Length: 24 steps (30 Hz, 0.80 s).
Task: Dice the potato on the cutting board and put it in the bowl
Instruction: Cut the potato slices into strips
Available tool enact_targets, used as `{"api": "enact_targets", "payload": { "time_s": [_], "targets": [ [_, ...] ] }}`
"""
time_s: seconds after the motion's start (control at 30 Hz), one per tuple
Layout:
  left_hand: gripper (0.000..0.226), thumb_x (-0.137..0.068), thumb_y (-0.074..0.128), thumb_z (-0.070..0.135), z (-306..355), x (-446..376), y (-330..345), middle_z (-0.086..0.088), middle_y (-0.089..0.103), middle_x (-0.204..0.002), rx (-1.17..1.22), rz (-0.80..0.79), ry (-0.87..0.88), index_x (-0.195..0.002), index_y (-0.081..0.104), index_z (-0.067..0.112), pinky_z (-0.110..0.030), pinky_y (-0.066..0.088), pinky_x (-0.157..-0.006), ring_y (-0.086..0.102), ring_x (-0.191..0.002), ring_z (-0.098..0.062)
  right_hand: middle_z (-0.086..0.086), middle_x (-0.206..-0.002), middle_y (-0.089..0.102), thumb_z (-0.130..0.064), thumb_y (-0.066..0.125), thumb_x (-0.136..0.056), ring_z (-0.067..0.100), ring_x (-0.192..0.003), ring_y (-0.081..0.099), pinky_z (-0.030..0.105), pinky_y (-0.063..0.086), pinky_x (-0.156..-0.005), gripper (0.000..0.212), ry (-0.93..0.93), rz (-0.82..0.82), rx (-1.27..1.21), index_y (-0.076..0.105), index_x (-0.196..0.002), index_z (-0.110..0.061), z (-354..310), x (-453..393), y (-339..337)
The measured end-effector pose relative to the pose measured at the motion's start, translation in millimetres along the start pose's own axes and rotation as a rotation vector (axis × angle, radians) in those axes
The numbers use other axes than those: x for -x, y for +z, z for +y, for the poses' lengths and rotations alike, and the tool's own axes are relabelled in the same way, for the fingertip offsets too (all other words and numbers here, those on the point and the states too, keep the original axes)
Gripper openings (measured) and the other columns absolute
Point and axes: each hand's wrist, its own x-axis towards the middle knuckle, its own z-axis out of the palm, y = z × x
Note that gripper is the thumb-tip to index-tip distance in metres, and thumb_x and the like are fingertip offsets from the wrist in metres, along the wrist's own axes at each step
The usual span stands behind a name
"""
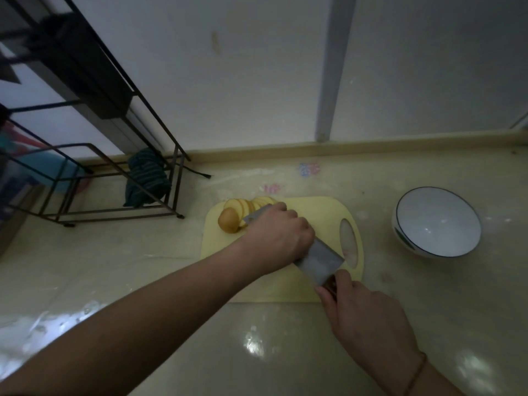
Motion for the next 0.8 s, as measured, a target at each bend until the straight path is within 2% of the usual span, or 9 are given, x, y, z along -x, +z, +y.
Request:
{"api": "enact_targets", "payload": {
  "time_s": [0.07, 0.17, 0.23, 0.3, 0.4, 0.5, 0.63, 0.73, 0.8],
  "targets": [
    [0.018, -0.080, 0.049, 0.017, -2, 6, 3, -0.004, 0.057, -0.062, -0.026, 0.076, -0.006, -0.070, 0.063, 0.013, -0.032, 0.045, -0.057, 0.054, -0.056, -0.024, 0.002, -0.046, 0.049, -0.048, 0.037, -0.091, 0.021, -0.027, 0.044, 0.022, 0.022, -0.037, 0.045, 0.013, -0.010, -0.025, 0.060, -0.080, -0.012, 1, 1, 0],
    [0.018, -0.085, 0.052, 0.019, -15, 15, 0, -0.005, 0.062, -0.073, 0.035, 0.274, -0.170, -0.085, 0.068, 0.011, -0.031, 0.040, -0.060, 0.056, -0.065, -0.025, 0.001, -0.047, 0.049, -0.049, 0.037, -0.092, 0.020, -0.028, 0.044, 0.023, 0.022, -0.036, 0.045, 0.029, -0.013, -0.055, 0.059, -0.081, -0.012, 3, 2, -1],
    [0.013, -0.089, 0.058, 0.015, -28, 24, -2, -0.007, 0.065, -0.079, 0.247, 0.401, -0.479, -0.090, 0.070, 0.009, -0.032, 0.041, -0.063, 0.057, -0.072, -0.026, 0.001, -0.045, 0.048, -0.049, 0.036, -0.092, 0.019, -0.027, 0.042, 0.022, 0.020, -0.037, 0.045, 0.047, -0.017, -0.065, 0.058, -0.079, -0.012, 5, 2, -5],
    [0.018, -0.097, 0.054, 0.015, -43, 41, -2, -0.005, 0.064, -0.080, 0.482, 0.510, -0.873, -0.091, 0.070, 0.009, -0.030, 0.036, -0.065, 0.055, -0.075, -0.021, 0.001, -0.045, 0.048, -0.050, 0.036, -0.092, 0.019, -0.027, 0.041, 0.021, 0.020, -0.037, 0.044, 0.076, -0.037, -0.075, 0.056, -0.081, -0.013, 9, 2, -10],
    [0.022, -0.103, 0.051, 0.017, -68, 74, 16, -0.002, 0.062, -0.080, 0.642, 0.464, -1.203, -0.093, 0.070, 0.011, -0.028, 0.033, -0.066, 0.059, -0.079, -0.023, -0.004, -0.046, 0.047, -0.052, 0.035, -0.096, 0.015, -0.030, 0.036, 0.021, 0.018, -0.036, 0.043, 0.142, -0.055, -0.142, 0.055, -0.085, -0.015, 15, 2, -16],
    [0.022, -0.102, 0.053, 0.018, -81, 93, 36, -0.005, 0.065, -0.081, 0.702, 0.376, -1.289, -0.095, 0.072, 0.008, -0.030, 0.038, -0.069, 0.062, -0.084, -0.027, -0.011, -0.048, 0.036, -0.052, 0.038, -0.096, 0.009, -0.036, 0.031, 0.023, 0.018, -0.035, 0.034, 0.220, -0.068, -0.231, 0.051, -0.089, -0.022, 18, -1, -16],
    [0.022, -0.100, 0.058, 0.024, -84, 97, 42, -0.004, 0.070, -0.090, 0.759, 0.308, -1.313, -0.102, 0.075, 0.010, -0.032, 0.048, -0.076, 0.063, -0.087, -0.020, -0.003, -0.052, 0.052, -0.056, 0.035, -0.092, 0.015, -0.047, 0.052, 0.038, 0.043, -0.046, 0.035, 0.287, -0.107, -0.476, 0.051, -0.084, -0.026, 16, -5, -11],
    [0.022, -0.099, 0.060, 0.024, -83, 97, 42, -0.002, 0.070, -0.087, 0.773, 0.276, -1.282, -0.101, 0.076, 0.010, -0.033, 0.049, -0.074, 0.065, -0.083, -0.018, 0.000, -0.050, 0.055, -0.045, 0.043, -0.095, 0.012, -0.049, 0.055, 0.024, 0.038, -0.047, 0.031, 0.328, -0.082, -0.696, 0.053, -0.075, -0.024, 16, -10, -12],
    [0.022, -0.099, 0.060, 0.023, -81, 96, 42, -0.004, 0.071, -0.086, 0.780, 0.261, -1.261, -0.100, 0.076, 0.009, -0.036, 0.051, -0.076, 0.065, -0.082, -0.020, 0.002, -0.052, 0.056, -0.041, 0.045, -0.095, 0.013, -0.050, 0.053, 0.024, 0.034, -0.047, 0.034, 0.346, -0.080, -0.780, 0.054, -0.071, -0.020, 15, -13, -13]
  ]
}}
